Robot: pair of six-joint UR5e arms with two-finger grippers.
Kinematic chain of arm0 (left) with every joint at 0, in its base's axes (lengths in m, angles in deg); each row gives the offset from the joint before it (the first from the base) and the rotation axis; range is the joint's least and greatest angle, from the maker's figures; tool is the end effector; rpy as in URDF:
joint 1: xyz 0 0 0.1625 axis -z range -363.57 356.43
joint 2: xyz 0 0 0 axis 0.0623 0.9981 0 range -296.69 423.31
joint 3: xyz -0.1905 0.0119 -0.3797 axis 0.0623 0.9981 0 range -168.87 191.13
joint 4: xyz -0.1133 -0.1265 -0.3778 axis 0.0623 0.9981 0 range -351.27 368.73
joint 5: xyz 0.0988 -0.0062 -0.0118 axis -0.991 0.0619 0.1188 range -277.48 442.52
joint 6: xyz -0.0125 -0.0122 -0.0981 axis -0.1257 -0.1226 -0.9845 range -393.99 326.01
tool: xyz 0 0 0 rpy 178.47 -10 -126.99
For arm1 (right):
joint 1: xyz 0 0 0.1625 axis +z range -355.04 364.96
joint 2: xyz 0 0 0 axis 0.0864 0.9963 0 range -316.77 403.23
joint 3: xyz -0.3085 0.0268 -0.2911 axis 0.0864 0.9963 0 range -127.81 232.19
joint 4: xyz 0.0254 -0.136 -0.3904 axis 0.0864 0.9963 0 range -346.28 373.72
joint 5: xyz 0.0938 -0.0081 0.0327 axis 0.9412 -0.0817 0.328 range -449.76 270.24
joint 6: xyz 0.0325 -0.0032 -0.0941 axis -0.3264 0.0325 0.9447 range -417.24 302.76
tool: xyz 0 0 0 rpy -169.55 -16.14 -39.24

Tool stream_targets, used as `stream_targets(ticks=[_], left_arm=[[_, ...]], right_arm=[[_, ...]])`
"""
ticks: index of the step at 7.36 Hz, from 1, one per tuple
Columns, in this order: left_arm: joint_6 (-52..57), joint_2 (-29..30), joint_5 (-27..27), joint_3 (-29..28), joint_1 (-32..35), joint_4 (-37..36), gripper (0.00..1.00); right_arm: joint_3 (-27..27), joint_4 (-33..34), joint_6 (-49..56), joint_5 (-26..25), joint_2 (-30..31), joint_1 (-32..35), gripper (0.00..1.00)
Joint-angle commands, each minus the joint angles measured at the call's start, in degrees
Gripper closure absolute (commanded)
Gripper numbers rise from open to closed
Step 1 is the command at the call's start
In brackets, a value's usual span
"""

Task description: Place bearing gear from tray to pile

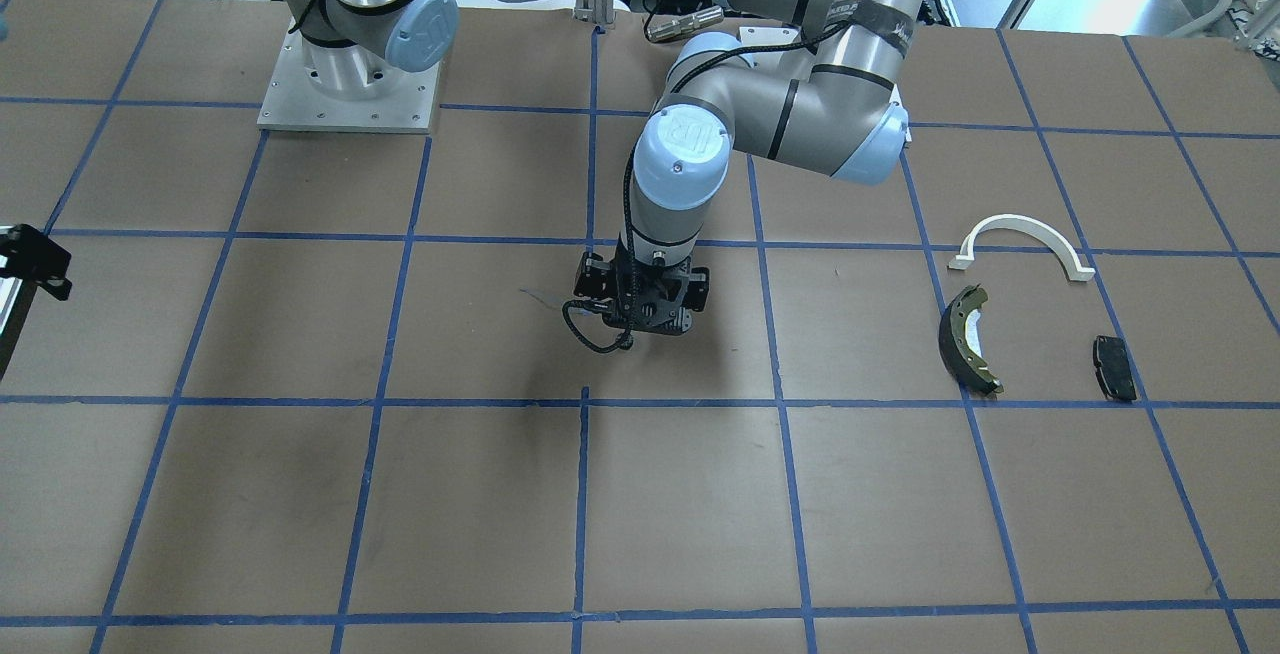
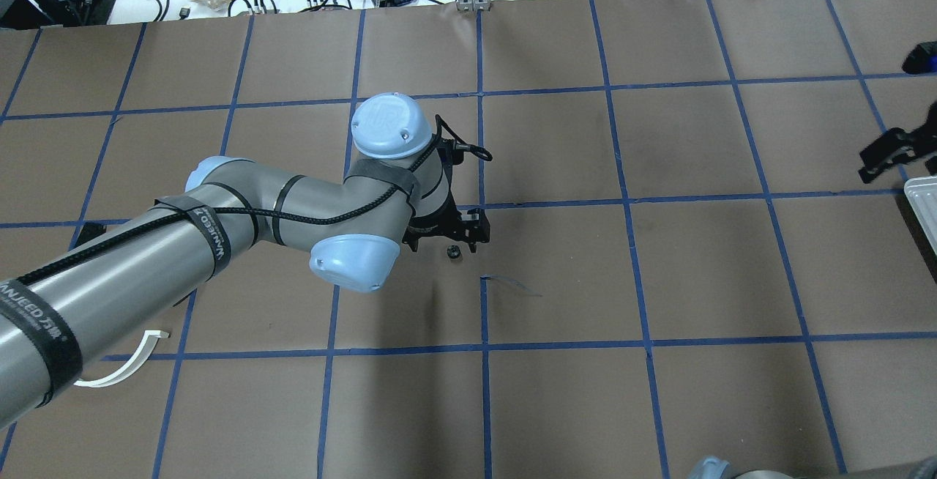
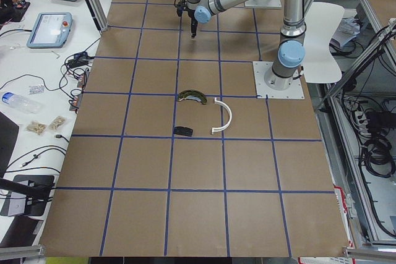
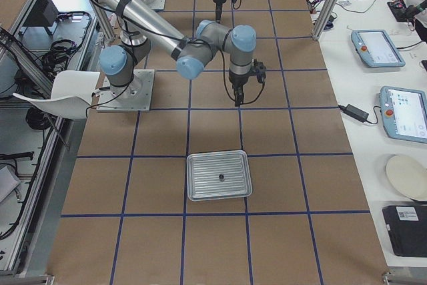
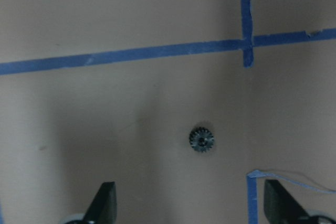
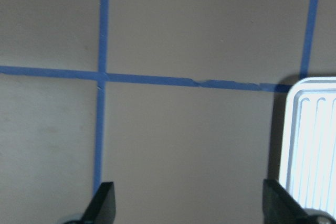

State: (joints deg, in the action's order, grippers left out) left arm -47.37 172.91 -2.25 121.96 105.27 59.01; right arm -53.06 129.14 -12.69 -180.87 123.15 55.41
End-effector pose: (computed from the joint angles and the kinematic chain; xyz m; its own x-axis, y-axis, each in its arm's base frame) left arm -0.3090 -0.4647 0.2081 -0.9920 0.0930 0.0859 0.0961 0.9948 0.0331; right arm -0.2353 -0.4912 0.3137 -0.9961 -0.0875 0.0149 -0.0873 0.9961 0.0125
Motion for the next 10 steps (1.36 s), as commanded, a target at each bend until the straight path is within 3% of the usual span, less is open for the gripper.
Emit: stream_targets(ticks=[1, 2, 3, 5, 7, 8, 9, 10], left_arm=[[-0.1, 3.3, -0.1, 0.1, 0.6, -3.9, 0.02], [0.3, 4.4, -0.2, 0.1, 0.5, -4.5, 0.15], [0.6, 4.6, -0.2, 0.0, 0.5, -4.8, 0.20], [0.8, 4.6, -0.3, 0.0, 0.5, -4.8, 0.36], [0.8, 4.8, -0.3, 0.1, 0.5, -4.8, 0.36], [0.0, 4.9, -0.3, 0.1, 0.5, -4.8, 0.44], [-0.1, 4.8, -0.4, 0.0, 0.5, -4.7, 0.67], [-0.1, 4.9, -0.5, 0.0, 0.5, -4.7, 0.99]], right_arm=[[-0.2, 6.4, 13.9, 0.8, -5.5, -10.8, 0.00], [-0.2, 13.1, 18.2, 0.7, -10.0, -13.2, 0.00], [-0.1, 19.1, 22.5, 1.0, -13.8, -15.0, 0.00], [0.7, 20.7, 25.3, 1.2, -16.5, -16.2, 0.00], [0.9, 20.7, 25.4, 1.2, -17.4, -17.0, 0.05], [1.4, 20.8, 25.3, 1.2, -17.6, -17.0, 0.08], [2.6, 20.7, 25.4, 1.1, -18.3, -17.0, 0.10], [3.9, 20.7, 25.8, 1.0, -19.2, -17.0, 0.18]])
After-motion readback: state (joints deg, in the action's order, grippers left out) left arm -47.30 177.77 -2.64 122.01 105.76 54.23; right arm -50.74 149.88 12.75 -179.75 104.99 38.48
